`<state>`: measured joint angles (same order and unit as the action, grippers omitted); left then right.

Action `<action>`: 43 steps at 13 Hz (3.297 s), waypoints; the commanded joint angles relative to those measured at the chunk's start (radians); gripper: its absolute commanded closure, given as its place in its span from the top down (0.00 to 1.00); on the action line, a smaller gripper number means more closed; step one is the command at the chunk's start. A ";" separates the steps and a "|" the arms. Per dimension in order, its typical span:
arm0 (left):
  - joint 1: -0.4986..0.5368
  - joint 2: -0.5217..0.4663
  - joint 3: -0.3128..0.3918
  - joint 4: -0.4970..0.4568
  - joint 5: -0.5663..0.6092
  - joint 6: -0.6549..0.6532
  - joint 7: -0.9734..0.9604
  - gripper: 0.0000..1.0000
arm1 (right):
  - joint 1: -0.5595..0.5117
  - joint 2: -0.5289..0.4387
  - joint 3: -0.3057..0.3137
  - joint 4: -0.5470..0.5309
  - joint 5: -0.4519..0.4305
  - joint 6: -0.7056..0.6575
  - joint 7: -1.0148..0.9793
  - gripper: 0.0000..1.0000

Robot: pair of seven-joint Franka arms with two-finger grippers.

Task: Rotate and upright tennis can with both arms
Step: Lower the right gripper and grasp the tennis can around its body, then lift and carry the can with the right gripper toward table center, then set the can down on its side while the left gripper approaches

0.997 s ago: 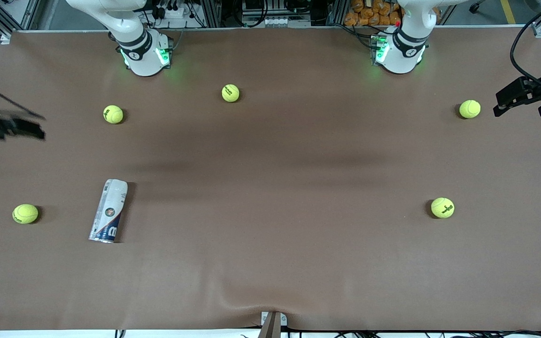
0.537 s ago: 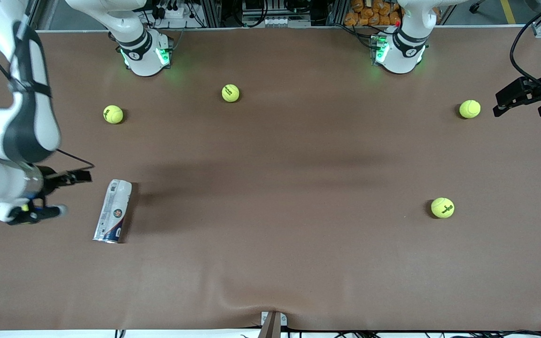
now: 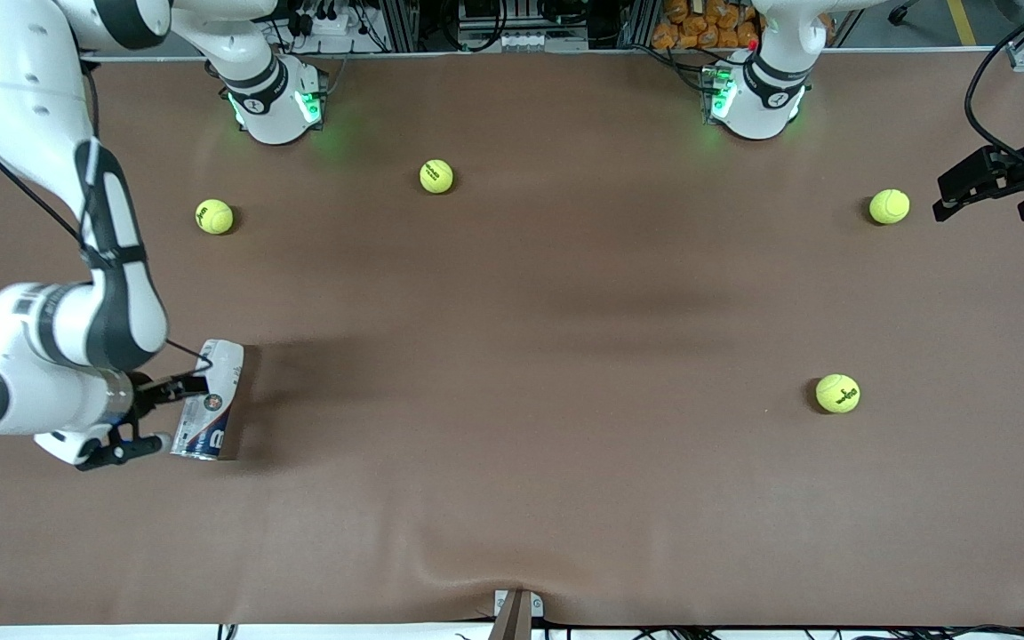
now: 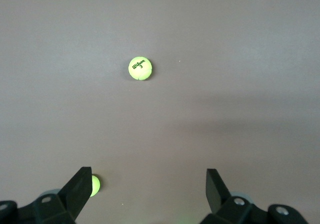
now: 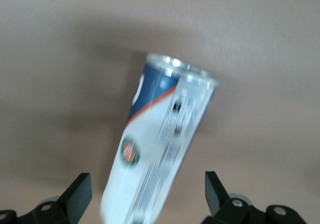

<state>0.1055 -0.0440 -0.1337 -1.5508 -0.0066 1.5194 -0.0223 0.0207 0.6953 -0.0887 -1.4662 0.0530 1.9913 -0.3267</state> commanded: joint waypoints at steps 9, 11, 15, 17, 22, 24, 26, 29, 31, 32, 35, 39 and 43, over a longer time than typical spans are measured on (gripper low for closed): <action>0.008 0.000 -0.007 0.008 0.000 -0.012 -0.016 1.00 | -0.007 0.076 0.003 -0.065 0.024 -0.020 0.105 0.91; 0.008 0.000 -0.007 0.008 0.000 -0.012 -0.016 1.00 | -0.008 0.078 0.003 -0.065 0.024 -0.028 0.107 0.83; 0.010 0.000 -0.007 0.008 0.000 -0.012 -0.016 1.00 | 0.018 0.076 0.004 -0.043 0.022 -0.017 -0.001 0.85; 0.010 0.000 -0.006 0.008 0.000 -0.012 -0.016 1.00 | 0.066 0.076 0.004 -0.020 0.021 -0.012 -0.099 0.86; 0.010 0.000 -0.007 0.008 0.000 -0.012 -0.015 1.00 | 0.269 0.072 0.004 0.026 0.021 -0.011 -0.216 0.85; 0.010 0.000 -0.007 0.008 0.000 -0.013 -0.008 1.00 | 0.368 0.070 0.006 0.043 0.022 0.010 -0.218 0.85; 0.010 0.000 -0.007 0.008 -0.001 -0.013 -0.007 1.00 | 0.499 0.066 0.004 0.047 0.018 0.061 -0.221 0.85; 0.008 0.015 -0.006 0.011 -0.009 -0.013 -0.002 1.00 | 0.608 0.056 0.004 0.037 0.011 0.188 -0.229 0.86; 0.009 0.016 -0.007 0.012 -0.010 -0.013 0.001 1.00 | 0.663 0.050 0.004 0.046 0.005 0.213 -0.285 0.86; 0.002 0.029 -0.007 0.015 -0.010 -0.012 0.005 1.00 | 0.692 0.050 0.003 0.046 -0.007 0.257 -0.311 0.86; -0.006 0.044 -0.009 0.017 -0.001 -0.002 0.007 1.00 | 0.749 0.064 0.003 0.037 -0.114 0.417 -0.345 0.86; -0.012 0.068 -0.012 0.012 0.005 -0.002 -0.004 1.00 | 0.771 0.081 0.004 0.023 -0.182 0.431 -0.342 0.86; -0.035 0.105 -0.032 0.017 0.008 -0.002 -0.011 1.00 | 0.768 0.102 0.004 -0.028 -0.183 0.510 -0.345 0.94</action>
<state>0.0738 0.0450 -0.1595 -1.5519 -0.0066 1.5214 -0.0229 0.7885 0.7888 -0.0813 -1.4705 -0.1060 2.4551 -0.6612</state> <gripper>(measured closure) 0.000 0.106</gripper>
